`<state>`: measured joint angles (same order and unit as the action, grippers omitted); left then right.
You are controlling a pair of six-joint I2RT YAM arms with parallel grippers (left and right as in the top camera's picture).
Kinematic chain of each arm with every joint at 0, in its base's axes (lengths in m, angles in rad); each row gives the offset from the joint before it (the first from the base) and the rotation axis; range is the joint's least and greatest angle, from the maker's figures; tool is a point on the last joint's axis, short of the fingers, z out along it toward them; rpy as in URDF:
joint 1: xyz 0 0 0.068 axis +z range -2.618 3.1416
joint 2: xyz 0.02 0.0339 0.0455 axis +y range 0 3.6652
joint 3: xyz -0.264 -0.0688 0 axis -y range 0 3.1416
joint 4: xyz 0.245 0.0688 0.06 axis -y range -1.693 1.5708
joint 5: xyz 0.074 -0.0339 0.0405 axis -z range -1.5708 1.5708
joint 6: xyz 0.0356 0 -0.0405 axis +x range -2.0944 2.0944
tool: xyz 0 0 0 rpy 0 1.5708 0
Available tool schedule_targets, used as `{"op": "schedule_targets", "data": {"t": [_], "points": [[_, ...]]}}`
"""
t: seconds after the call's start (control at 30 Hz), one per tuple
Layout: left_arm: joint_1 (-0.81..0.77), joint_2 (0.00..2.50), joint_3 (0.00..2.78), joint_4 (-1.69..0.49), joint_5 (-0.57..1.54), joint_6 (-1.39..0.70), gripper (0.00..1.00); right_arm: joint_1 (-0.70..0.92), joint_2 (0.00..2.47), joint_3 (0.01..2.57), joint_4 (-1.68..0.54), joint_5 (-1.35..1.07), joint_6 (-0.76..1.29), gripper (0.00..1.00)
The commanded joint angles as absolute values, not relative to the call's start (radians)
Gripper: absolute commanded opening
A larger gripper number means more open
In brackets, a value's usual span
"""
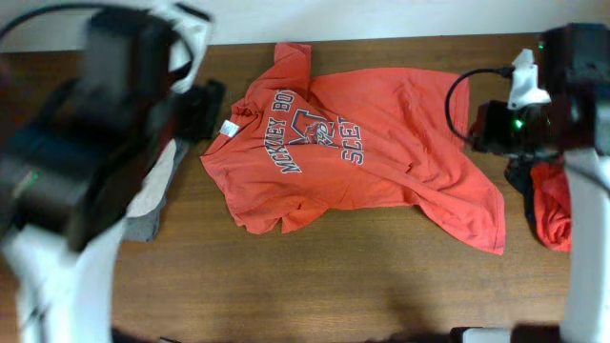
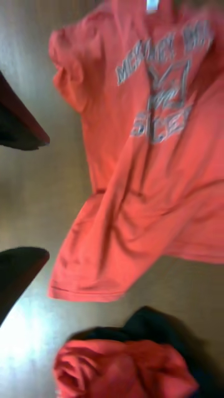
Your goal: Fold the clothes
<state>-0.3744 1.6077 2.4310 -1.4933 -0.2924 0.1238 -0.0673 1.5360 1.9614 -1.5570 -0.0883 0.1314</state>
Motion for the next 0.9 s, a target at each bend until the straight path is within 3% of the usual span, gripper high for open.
{"op": "schedule_targets", "data": {"t": [0.0,0.17,0.27,0.4,0.53,0.7,0.8,0.87], "points": [[-0.370,1.498,2.435,-1.531,-0.311,-0.025,0.80,-0.003,1.326,1.972,-1.531,-0.032,0.150,0.60],[-0.370,1.439,2.396,-1.615,-0.340,-0.097,0.80,0.040,1.185,1.927,-1.529,0.044,0.237,0.66],[-0.370,1.419,2.210,-1.575,-0.344,-0.113,0.81,0.039,1.127,1.792,-1.512,0.127,0.329,0.71],[-0.370,1.418,1.872,-1.404,-0.306,-0.115,0.85,0.039,1.111,1.559,-1.425,0.136,0.404,0.75],[-0.370,1.440,1.556,-1.169,-0.099,-0.066,0.86,0.038,1.160,1.348,-1.299,0.124,0.463,0.76],[-0.372,1.513,1.309,-0.979,0.100,0.034,0.75,0.038,1.258,1.229,-1.198,0.079,0.461,0.75],[-0.381,1.580,1.251,-0.955,0.162,0.097,0.75,0.038,1.310,1.223,-1.177,0.079,0.461,0.75],[-0.404,1.626,1.234,-0.962,0.165,0.148,0.69,0.038,1.330,1.223,-1.165,0.079,0.462,0.75]]}}
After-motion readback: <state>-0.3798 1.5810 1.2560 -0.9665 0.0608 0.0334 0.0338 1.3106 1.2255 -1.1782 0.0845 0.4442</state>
